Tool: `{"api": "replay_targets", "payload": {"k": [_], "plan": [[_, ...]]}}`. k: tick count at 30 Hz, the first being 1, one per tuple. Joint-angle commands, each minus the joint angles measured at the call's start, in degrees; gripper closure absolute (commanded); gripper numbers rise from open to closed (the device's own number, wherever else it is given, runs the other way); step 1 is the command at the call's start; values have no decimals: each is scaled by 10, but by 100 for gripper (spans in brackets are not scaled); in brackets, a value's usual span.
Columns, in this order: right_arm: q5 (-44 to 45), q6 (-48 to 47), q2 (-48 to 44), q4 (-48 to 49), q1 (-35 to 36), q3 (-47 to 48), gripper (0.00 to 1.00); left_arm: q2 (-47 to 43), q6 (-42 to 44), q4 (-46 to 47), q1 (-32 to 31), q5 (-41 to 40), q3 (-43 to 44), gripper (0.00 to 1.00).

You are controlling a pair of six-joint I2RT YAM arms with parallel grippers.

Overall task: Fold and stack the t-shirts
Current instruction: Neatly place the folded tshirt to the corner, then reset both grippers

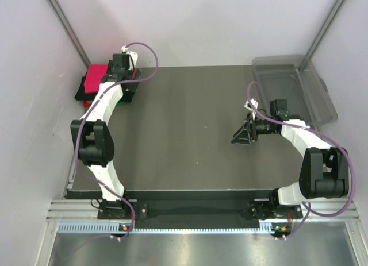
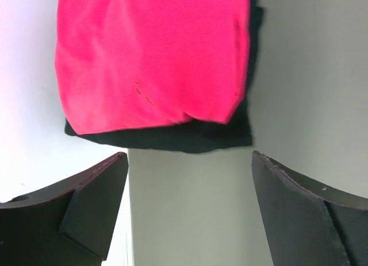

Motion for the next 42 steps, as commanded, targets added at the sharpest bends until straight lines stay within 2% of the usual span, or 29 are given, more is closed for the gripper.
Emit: {"api": "replay_targets", "payload": {"k": [1,4,10,15,21,25,27,29,31,33,34,35,36,37,39,40,41,42], "plan": [[-31,-27,-11,3,-8,17,44,-81,6,55,-9,41,-39,6],[-32,-29,-12,3,-8,17,44,-79,27,86,-3,21,-58,7],[-33,-40,-20,-4,-9,17,44,-27,-8,115,63,72,-48,17],[-41,-58,-17,-20,-8,21,44,33,-33,178,84,52,-29,35],[-48,-90,1,-52,-9,31,44,73,-39,205,99,14,-19,39],[-54,-104,14,-69,-9,39,43,42,-51,209,114,30,-50,40],[-59,-105,14,-72,-8,40,43,-4,-39,218,114,53,-85,35],[-60,-116,8,-83,-8,44,43,-50,-25,243,112,133,-137,30],[-48,-123,-14,-87,-9,48,41,-126,-18,292,103,194,-183,19],[-26,-125,-37,-86,-9,52,30,-197,-19,303,91,226,-239,8],[-11,-119,-68,-74,-9,52,19,-213,-19,287,78,231,-243,2],[25,-106,-89,-58,-9,48,2,-225,-33,229,71,237,-232,1],[49,-83,-112,-31,-9,38,0,-245,-41,203,67,237,-226,1],[75,-28,-161,37,-9,10,0,-255,-54,188,65,241,-223,1],[154,10,-204,93,-9,-20,0,-281,-75,160,65,247,-227,1],[183,58,-236,144,-9,-43,0,-290,-85,148,65,250,-229,1],[253,95,-247,173,-9,-53,0,-300,-105,142,65,257,-242,1],[290,162,-253,208,-9,-64,0,-322,-113,126,65,291,-250,1]]}}
